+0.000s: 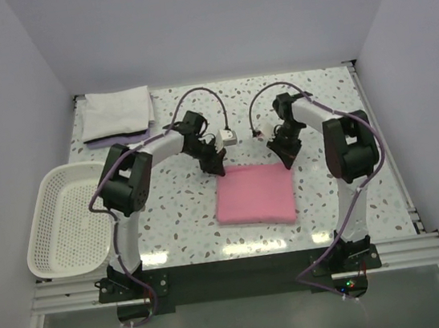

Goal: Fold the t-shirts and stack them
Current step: Fold the tshirt

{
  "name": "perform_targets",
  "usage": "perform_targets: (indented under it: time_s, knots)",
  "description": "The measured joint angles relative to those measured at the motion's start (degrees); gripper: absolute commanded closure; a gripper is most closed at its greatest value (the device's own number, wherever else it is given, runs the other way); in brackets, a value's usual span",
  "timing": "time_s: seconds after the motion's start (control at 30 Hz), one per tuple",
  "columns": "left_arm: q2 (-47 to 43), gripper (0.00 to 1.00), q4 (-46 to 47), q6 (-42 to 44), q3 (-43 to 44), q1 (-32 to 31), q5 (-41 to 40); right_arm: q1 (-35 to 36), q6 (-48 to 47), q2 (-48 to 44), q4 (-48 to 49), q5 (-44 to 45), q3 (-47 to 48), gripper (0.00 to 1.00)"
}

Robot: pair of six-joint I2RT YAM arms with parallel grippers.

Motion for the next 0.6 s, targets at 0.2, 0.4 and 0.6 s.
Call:
perform_targets:
  time_s: [0.2, 0.4, 0.6]
  knots:
    - [2.27, 0.95, 0.2, -1.99, 4.59, 1.44, -2.51, 0.04, 3.08, 1.09, 3.87, 1.66, 3.54, 1.0]
    - [3.65, 0.63, 0.48, -3.17, 8.48, 3.3, -6.16, 0.02, 6.12, 2.27, 7.78, 2.19, 8.11, 0.73]
    - [0.17, 0.32, 2.99, -8.41, 6.75, 7.39, -6.64, -0.79, 9.73, 0.02, 7.15, 1.11, 11.43, 0.35]
